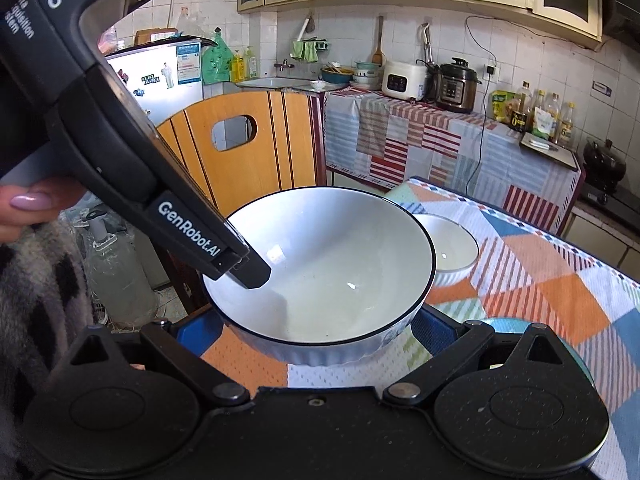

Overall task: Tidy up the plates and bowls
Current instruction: 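Lift the white bowl and carry it toward another white bowl, then lower the bowl into the other white bowl and open the left gripper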

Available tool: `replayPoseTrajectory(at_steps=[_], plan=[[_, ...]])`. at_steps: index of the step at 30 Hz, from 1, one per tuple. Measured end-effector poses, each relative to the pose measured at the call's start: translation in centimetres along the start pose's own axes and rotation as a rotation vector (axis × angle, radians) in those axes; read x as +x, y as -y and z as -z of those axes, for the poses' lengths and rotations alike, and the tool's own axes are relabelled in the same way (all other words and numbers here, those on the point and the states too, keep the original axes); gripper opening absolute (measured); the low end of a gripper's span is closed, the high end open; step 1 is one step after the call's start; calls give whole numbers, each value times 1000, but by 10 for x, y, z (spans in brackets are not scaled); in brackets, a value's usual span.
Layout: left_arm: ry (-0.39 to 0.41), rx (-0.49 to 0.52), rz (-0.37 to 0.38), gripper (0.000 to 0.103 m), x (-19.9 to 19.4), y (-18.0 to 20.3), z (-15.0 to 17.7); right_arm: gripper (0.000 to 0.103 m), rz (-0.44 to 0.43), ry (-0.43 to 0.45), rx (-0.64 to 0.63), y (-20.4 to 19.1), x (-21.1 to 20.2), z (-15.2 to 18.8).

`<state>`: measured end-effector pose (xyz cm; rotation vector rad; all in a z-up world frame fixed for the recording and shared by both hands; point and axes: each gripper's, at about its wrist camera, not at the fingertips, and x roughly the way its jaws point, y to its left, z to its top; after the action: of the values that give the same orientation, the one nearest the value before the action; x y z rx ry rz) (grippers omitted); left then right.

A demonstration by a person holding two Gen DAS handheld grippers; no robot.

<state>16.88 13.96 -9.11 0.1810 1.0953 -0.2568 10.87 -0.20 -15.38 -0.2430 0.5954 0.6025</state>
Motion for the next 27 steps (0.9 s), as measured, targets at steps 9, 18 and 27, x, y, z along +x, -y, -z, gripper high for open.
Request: replayPoseTrajectory(at_steps=[9,18,27], plan=[[-29,-63,-22,15,27,-42,-29,101,-44,-26,0,8,41,-34],[-112,-106,-24,16,81,-64,-35,101,-100,-102,58,16,87,-32],[-140,-91,-24,17,106,-61,-32,101,-118,-188,33,21,108,-28]])
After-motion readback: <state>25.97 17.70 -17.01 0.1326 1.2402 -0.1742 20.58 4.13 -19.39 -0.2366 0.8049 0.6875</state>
